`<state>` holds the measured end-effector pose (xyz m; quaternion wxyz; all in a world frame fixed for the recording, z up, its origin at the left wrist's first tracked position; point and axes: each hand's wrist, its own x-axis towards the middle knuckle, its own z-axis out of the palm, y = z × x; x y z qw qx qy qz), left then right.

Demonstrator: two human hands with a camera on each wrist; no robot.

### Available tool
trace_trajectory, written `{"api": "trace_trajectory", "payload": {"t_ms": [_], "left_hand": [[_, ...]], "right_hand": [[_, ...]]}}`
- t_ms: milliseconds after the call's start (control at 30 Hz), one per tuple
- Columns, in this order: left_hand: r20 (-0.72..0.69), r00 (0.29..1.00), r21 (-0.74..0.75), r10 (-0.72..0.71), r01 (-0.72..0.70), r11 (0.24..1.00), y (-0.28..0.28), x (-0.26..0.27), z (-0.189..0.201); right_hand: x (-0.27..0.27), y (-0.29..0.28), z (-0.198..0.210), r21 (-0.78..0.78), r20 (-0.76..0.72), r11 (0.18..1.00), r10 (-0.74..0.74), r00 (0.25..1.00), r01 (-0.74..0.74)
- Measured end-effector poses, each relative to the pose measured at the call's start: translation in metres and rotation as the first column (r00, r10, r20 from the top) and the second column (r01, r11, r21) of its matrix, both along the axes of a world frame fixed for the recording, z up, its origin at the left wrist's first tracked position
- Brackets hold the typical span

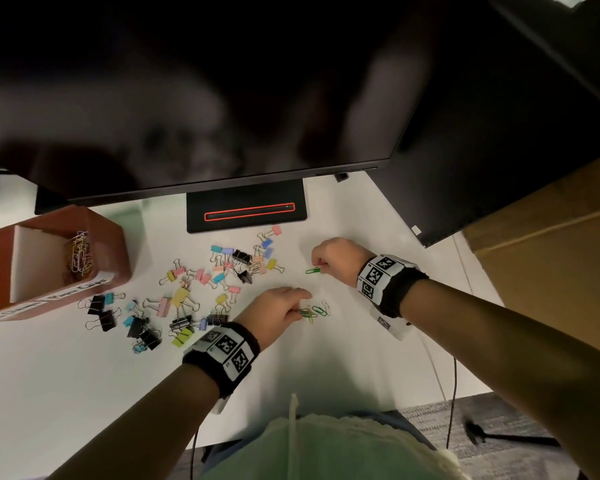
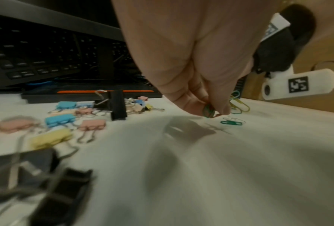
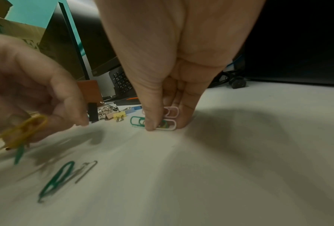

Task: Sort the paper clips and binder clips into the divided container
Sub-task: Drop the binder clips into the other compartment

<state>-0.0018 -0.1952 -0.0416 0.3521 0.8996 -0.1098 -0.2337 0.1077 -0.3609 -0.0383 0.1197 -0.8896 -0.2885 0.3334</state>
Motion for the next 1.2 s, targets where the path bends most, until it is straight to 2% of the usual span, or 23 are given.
{"api": "trace_trajectory", "payload": {"t_ms": [133,267,433,567,767,900,1000,1100,1200], "left_hand": [[-0.04,0.987,0.102,-0.158,0.161,0.982,-0.019,0.008,-0.004],[-0.112,0.969,0.19,-0.218,0.236,0.953,-0.031,0.019,-0.011],[-0.057,0.974,0.166,-0.218,0.224,0.96,-0.038,0.021,-0.013],[-0.046,0.986,0.167,-0.162,0.167,0.972,-0.04,0.022,-0.013],[-0.067,0.987,0.286,-0.143,0.157,0.945,-0.034,0.026,-0.014],[-0.015,0.984,0.374,-0.177,0.17,0.912,-0.028,0.016,-0.018],[0.028,0.994,0.315,-0.109,0.095,0.944,-0.024,0.005,-0.018],[0.089,0.994,0.164,0.065,-0.079,0.983,-0.015,-0.006,-0.005],[0.166,0.957,0.051,0.236,-0.248,0.967,0.011,-0.013,0.023]], "right_hand": [[-0.005,-0.012,0.0,-0.044,-0.01,0.999,-0.027,1.0,0.027],[-0.012,-0.026,-0.001,-0.054,-0.02,0.996,-0.067,0.998,0.066],[-0.022,-0.042,-0.005,-0.007,-0.017,0.992,-0.129,0.991,0.129],[-0.027,-0.047,-0.006,0.019,-0.012,0.989,-0.146,0.989,0.146],[-0.031,-0.05,-0.006,-0.016,-0.002,0.995,-0.095,0.995,0.095],[-0.036,-0.051,-0.007,-0.016,0.011,0.997,-0.07,0.997,0.071],[-0.038,-0.051,-0.007,-0.016,0.021,0.998,-0.052,0.998,0.052],[-0.038,-0.047,-0.002,-0.007,0.016,0.999,-0.052,0.999,0.052],[-0.033,-0.033,0.012,0.035,0.029,0.998,-0.047,0.998,0.046]]}}
